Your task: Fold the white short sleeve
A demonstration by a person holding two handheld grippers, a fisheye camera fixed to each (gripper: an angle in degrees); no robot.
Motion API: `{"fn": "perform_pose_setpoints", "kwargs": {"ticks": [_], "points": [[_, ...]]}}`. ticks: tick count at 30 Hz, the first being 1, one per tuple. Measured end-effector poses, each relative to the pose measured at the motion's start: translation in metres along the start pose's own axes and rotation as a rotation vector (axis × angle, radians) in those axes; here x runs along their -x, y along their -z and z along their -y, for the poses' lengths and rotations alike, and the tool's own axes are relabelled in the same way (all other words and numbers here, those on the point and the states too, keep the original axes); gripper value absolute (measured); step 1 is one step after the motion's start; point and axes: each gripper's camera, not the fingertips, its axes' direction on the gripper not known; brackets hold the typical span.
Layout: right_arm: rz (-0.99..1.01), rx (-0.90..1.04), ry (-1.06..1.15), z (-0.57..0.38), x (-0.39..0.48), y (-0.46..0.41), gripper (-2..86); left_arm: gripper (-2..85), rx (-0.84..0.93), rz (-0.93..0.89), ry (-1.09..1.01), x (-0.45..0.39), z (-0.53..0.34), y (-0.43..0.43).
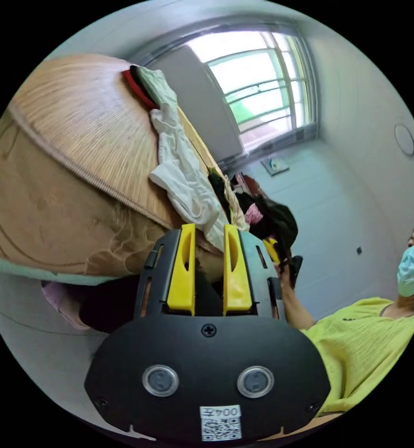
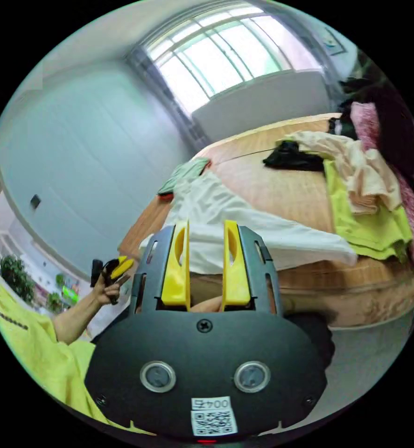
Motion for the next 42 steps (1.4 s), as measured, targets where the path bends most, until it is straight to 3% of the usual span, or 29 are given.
{"fn": "perform_pose_setpoints", "kwargs": {"ticks": [4,8,16,20,26,35,38,42], "points": [[0.115,0.249,0.232,0.056,0.083,-0.115,13.5,13.4,-0.072,-0.145,0.146,0.024,-0.013,-0.001],[0.214,0.368,0.246,0.124,0.107,-0.181,13.7,14.7,-0.067,-0.219,0.165,0.024,-0.017,-0.004],[0.363,0.588,0.396,0.204,0.164,-0.241,13.2,16.0,-0.044,-0.287,0.220,0.033,-0.031,0.003],[0.495,0.719,0.429,0.214,0.189,-0.253,4.9,16.7,-0.019,-0.284,0.253,0.037,-0.042,0.001],[0.475,0.394,0.538,0.185,0.257,-0.118,2.3,20.7,-0.050,-0.324,0.371,0.044,-0.071,-0.005],[0.167,0.370,0.741,0.079,0.353,-0.065,1.0,24.3,-0.010,-0.433,0.413,0.038,-0.097,-0.045],[0.180,0.372,0.744,0.067,0.373,-0.055,0.0,22.3,0.000,-0.417,0.398,0.029,-0.101,-0.056],[0.174,0.363,0.722,0.057,0.384,-0.034,1.1,12.5,-0.012,-0.362,0.425,0.027,-0.116,-0.062]]}}
